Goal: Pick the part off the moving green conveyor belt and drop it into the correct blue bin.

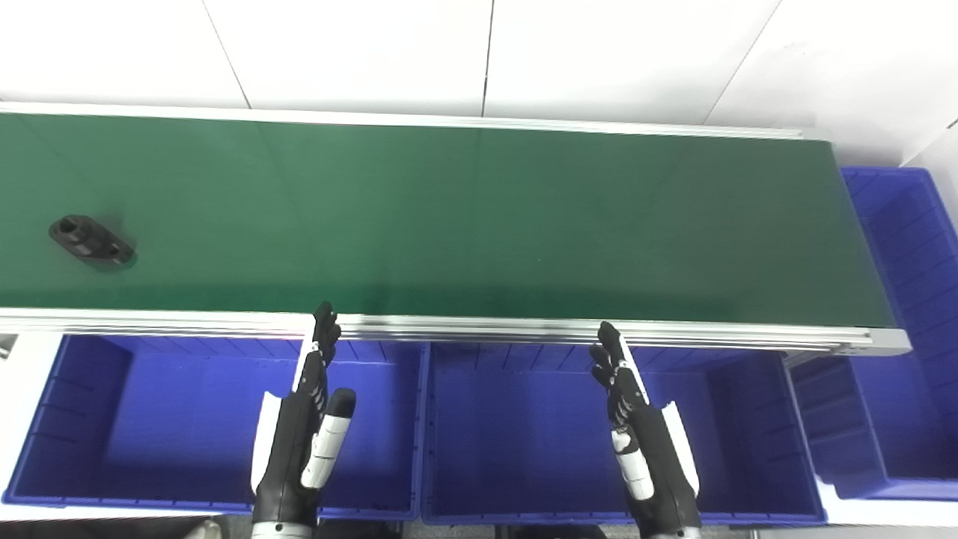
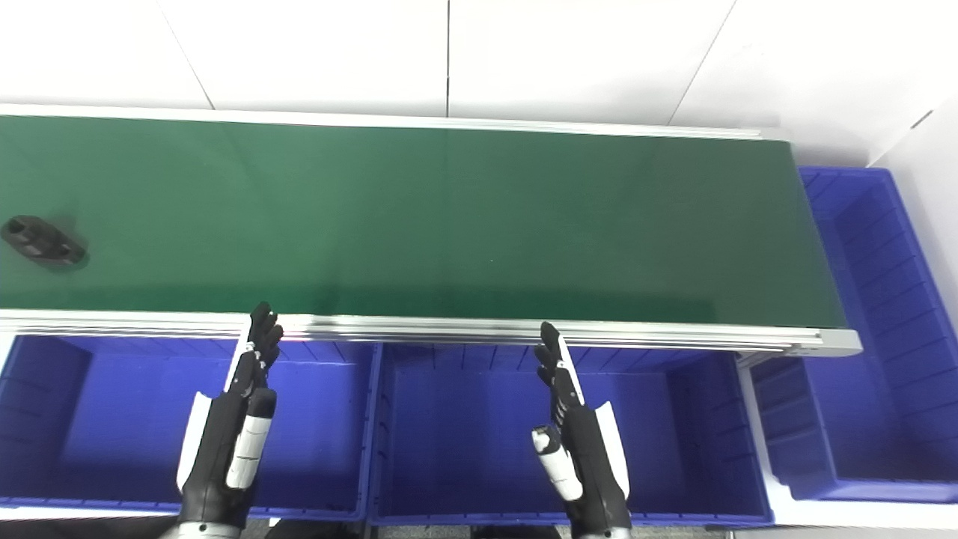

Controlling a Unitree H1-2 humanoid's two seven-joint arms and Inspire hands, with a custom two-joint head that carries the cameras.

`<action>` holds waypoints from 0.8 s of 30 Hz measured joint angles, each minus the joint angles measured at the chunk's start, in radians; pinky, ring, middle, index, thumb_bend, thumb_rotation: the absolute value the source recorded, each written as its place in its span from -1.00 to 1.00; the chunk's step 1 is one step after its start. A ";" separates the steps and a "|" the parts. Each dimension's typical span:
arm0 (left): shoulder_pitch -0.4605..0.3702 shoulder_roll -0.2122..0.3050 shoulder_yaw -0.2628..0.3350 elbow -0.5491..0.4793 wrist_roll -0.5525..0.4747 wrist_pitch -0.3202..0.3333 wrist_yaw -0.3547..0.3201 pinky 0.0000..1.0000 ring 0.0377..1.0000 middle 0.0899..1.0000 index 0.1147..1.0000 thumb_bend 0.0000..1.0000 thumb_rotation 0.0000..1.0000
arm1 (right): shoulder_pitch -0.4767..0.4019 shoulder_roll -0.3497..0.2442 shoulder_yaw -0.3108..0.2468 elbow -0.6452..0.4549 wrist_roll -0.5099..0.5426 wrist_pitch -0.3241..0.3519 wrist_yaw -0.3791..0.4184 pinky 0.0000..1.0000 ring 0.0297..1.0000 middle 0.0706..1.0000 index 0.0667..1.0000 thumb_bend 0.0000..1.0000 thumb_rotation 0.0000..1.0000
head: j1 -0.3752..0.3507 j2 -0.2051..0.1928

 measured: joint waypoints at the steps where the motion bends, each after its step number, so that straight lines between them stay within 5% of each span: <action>1: 0.000 0.000 0.000 0.000 0.000 0.000 0.000 0.99 0.96 1.00 1.00 0.33 1.00 | 0.000 0.000 0.000 0.000 0.000 0.000 0.000 0.95 0.96 1.00 1.00 0.72 1.00 | 0.002 -0.002; 24: 0.000 0.000 0.000 0.000 0.000 0.000 0.000 0.98 0.96 1.00 1.00 0.34 0.99 | 0.000 0.000 -0.001 0.000 0.006 0.000 0.006 0.97 0.97 1.00 1.00 0.71 0.98 | -0.002 -0.002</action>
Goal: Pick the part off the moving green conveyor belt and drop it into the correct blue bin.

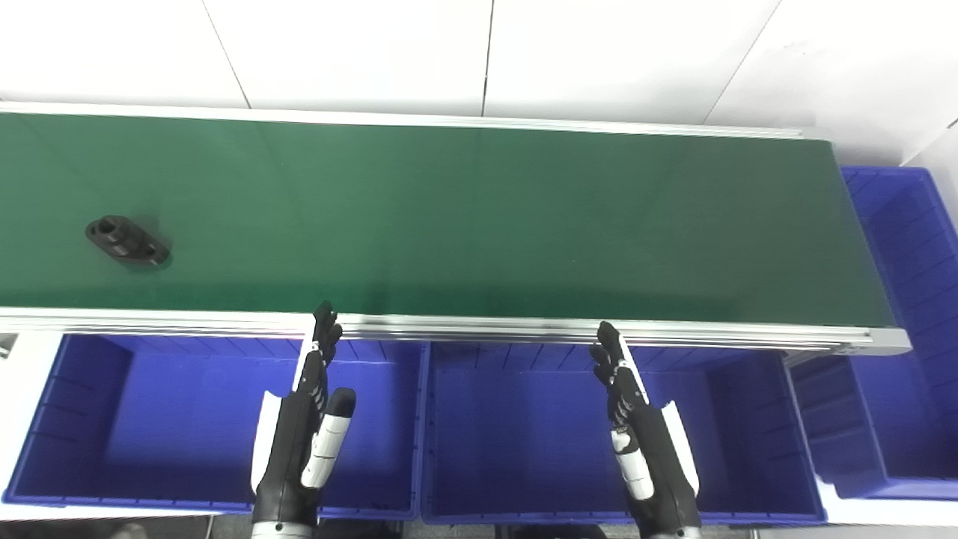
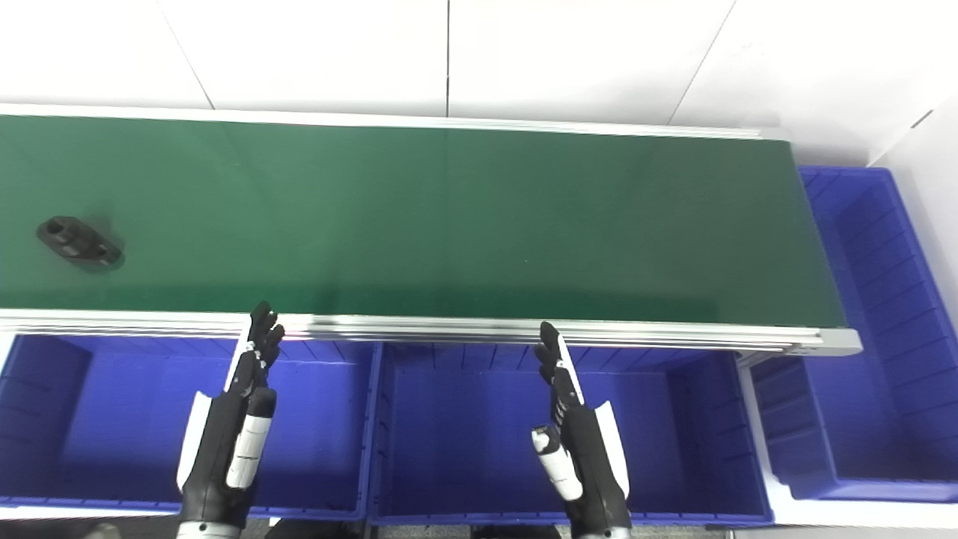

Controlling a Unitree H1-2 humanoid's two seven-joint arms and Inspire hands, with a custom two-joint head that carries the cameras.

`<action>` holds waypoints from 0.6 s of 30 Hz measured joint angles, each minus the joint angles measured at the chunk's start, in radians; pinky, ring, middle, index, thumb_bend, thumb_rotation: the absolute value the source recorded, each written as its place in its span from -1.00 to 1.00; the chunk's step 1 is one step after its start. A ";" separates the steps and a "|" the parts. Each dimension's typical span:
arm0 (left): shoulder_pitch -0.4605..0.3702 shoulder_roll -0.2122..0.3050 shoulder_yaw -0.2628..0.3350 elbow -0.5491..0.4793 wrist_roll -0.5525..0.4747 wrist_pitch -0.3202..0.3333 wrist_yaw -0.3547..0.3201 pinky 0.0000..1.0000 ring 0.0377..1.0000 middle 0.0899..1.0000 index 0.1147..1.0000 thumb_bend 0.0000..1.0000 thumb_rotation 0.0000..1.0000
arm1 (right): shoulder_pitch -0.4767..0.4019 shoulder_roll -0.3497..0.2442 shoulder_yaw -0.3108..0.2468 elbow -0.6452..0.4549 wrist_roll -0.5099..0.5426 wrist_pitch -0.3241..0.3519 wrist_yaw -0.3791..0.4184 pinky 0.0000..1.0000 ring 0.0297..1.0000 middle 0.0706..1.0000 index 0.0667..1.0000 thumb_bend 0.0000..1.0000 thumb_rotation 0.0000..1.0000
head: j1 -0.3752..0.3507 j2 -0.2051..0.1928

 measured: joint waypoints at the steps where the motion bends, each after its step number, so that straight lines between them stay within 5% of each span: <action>1: 0.000 0.000 0.000 0.000 0.000 0.000 0.000 0.99 0.96 1.00 1.00 0.35 1.00 | 0.000 0.000 0.000 0.000 0.000 0.000 0.000 0.97 0.97 1.00 1.00 0.71 0.98 | 0.000 0.000; 18: 0.000 0.000 0.000 0.000 0.000 0.000 0.000 0.99 0.96 1.00 1.00 0.35 1.00 | 0.000 0.000 0.000 0.000 0.005 0.000 0.007 0.98 0.96 1.00 1.00 0.72 0.98 | 0.002 -0.002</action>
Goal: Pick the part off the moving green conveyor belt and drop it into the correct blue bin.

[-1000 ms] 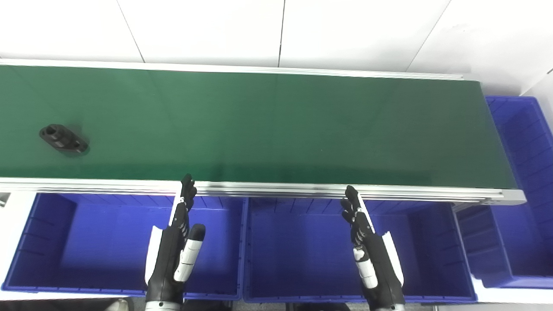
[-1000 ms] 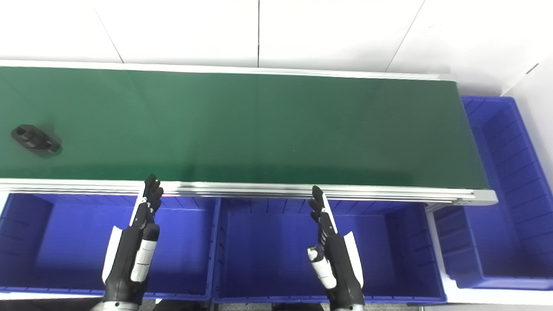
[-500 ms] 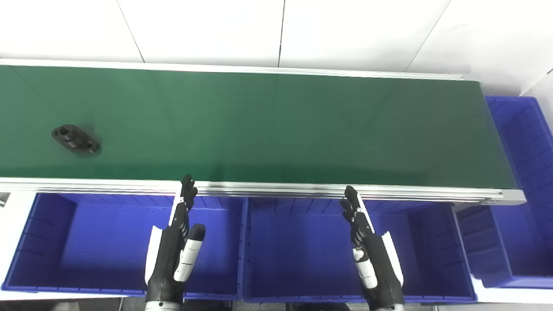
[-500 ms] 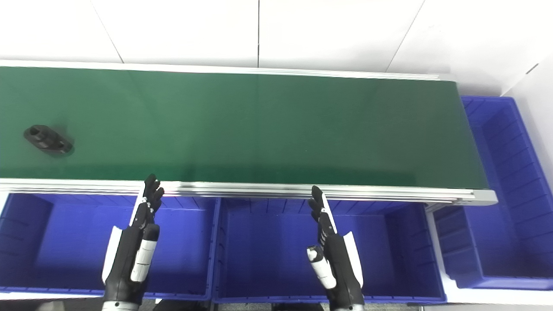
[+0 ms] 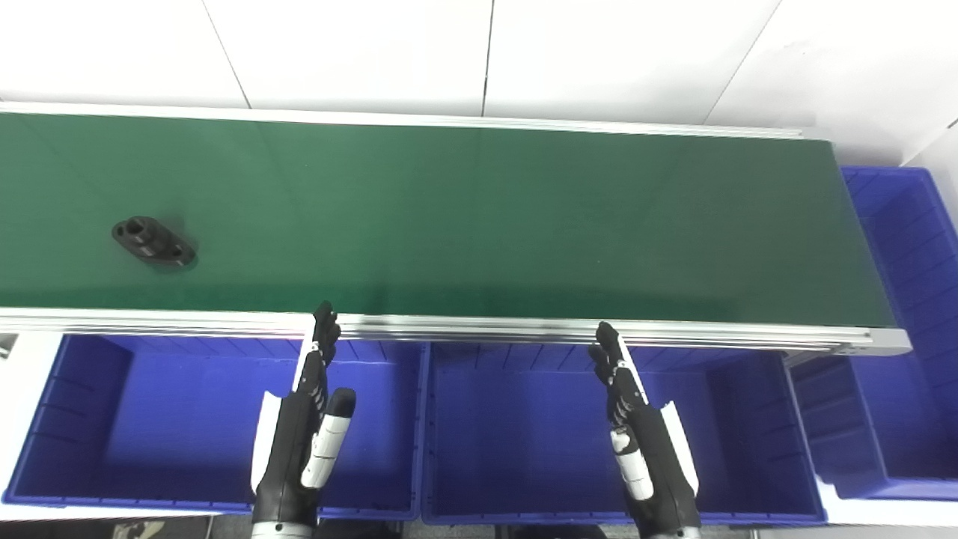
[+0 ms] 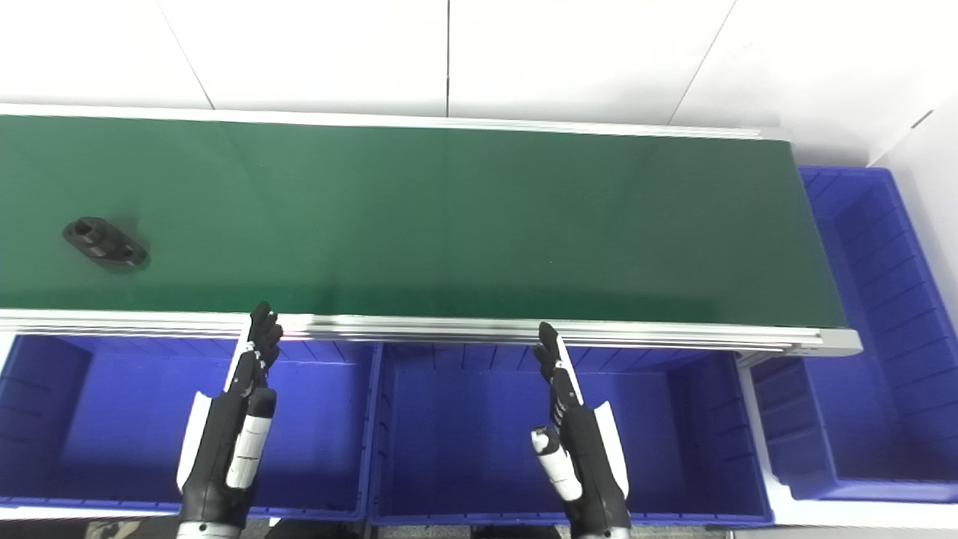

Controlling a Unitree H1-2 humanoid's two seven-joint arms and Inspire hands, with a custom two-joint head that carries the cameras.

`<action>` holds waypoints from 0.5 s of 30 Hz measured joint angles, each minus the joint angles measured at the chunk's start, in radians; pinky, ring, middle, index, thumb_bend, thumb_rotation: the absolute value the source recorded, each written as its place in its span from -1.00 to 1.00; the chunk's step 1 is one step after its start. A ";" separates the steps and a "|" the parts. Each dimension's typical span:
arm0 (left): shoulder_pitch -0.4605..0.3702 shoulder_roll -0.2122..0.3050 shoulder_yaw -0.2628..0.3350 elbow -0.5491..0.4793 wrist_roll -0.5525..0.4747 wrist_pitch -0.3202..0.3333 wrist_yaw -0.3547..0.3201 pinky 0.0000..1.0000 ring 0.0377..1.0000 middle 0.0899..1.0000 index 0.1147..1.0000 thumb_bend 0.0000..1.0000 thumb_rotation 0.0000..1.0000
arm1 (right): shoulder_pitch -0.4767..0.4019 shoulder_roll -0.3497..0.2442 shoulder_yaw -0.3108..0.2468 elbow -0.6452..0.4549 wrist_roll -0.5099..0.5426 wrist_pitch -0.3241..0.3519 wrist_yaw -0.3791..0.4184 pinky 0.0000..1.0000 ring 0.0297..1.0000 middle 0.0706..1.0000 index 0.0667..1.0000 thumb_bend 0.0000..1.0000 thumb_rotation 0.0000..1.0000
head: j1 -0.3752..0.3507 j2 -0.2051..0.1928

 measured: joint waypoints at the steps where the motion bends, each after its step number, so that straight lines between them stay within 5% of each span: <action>1: 0.000 0.000 0.000 0.000 0.000 0.000 0.000 0.99 0.96 1.00 1.00 0.35 1.00 | 0.000 0.000 0.000 0.000 0.000 0.000 0.000 0.98 0.96 1.00 1.00 0.72 0.98 | 0.002 0.002; 10: -0.001 0.000 0.000 0.000 0.000 0.000 0.000 1.00 0.95 0.99 1.00 0.36 1.00 | -0.001 0.000 0.000 0.000 -0.002 0.001 0.004 0.98 0.96 1.00 1.00 0.71 0.99 | 0.002 0.000; 15: -0.007 0.001 0.000 0.029 -0.002 -0.003 0.000 1.00 1.00 1.00 1.00 0.27 0.99 | -0.006 0.000 0.000 0.021 0.001 0.000 0.004 1.00 0.96 1.00 1.00 0.70 0.97 | 0.014 -0.052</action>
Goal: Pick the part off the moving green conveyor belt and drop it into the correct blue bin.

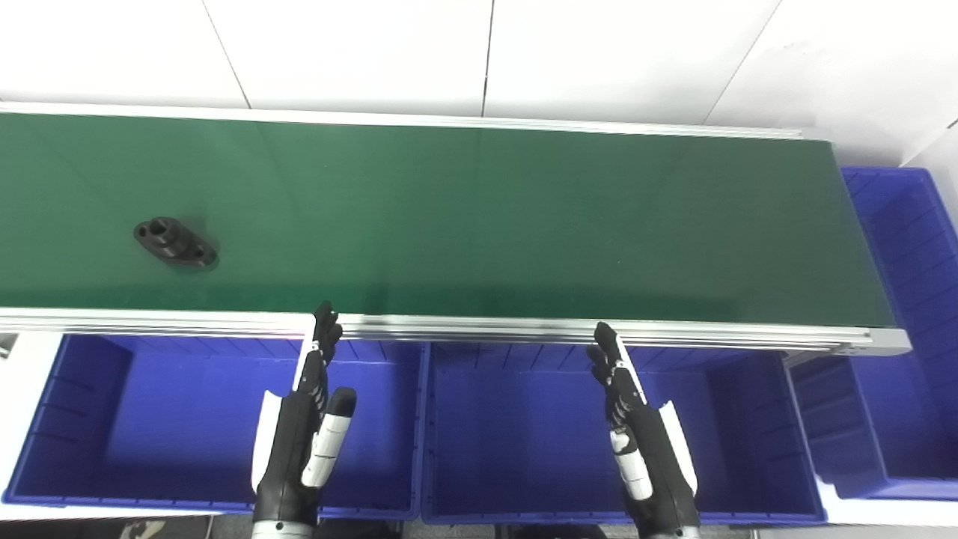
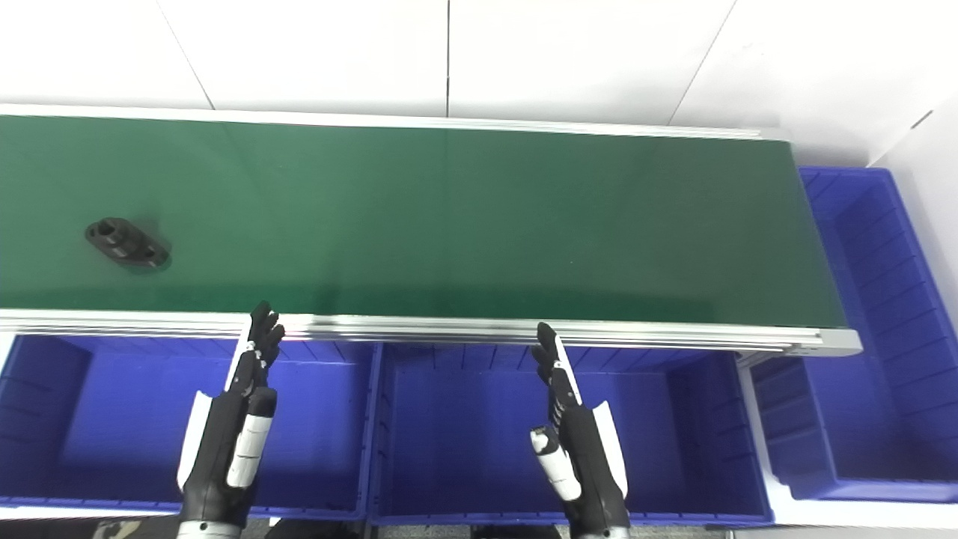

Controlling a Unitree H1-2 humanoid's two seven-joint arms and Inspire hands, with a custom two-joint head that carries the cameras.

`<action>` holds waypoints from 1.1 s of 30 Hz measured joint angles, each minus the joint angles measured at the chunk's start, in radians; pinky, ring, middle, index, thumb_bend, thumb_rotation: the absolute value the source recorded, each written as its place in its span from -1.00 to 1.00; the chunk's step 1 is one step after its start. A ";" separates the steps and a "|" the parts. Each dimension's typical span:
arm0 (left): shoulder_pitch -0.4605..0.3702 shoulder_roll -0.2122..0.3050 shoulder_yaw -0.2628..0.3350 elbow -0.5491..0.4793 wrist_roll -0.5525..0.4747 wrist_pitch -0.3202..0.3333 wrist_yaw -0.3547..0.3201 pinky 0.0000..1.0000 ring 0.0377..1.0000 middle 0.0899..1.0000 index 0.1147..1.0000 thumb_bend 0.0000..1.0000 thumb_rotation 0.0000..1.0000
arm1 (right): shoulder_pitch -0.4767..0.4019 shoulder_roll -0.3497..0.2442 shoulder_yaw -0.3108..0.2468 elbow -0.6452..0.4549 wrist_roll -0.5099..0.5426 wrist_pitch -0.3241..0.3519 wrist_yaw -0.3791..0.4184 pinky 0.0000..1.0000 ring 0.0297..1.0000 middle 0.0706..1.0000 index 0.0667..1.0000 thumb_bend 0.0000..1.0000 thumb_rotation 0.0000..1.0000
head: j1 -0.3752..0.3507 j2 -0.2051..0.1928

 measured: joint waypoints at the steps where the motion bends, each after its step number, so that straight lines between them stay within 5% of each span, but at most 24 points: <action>1: 0.000 0.001 0.000 0.008 0.000 -0.002 0.000 1.00 1.00 1.00 1.00 0.26 1.00 | -0.002 0.000 0.000 0.012 0.003 0.000 0.000 1.00 0.96 1.00 1.00 0.71 0.97 | 0.009 -0.021; 13: -0.010 -0.003 -0.001 0.081 0.008 -0.070 0.016 0.99 0.98 1.00 1.00 0.30 0.98 | -0.017 -0.004 -0.010 0.096 0.031 -0.035 0.001 0.97 0.96 1.00 1.00 0.84 0.93 | 0.063 -0.129; 21: -0.013 -0.011 -0.008 0.092 0.030 -0.072 0.023 0.92 0.96 1.00 1.00 0.35 1.00 | -0.027 -0.021 -0.018 0.115 0.050 -0.040 0.007 1.00 1.00 1.00 1.00 0.86 0.94 | 0.087 -0.124; 33: -0.013 -0.043 -0.035 0.091 0.045 -0.071 0.040 0.86 0.93 0.93 1.00 0.28 0.87 | -0.028 -0.065 -0.040 0.104 0.081 -0.040 0.035 1.00 1.00 1.00 1.00 0.71 0.97 | 0.206 -0.062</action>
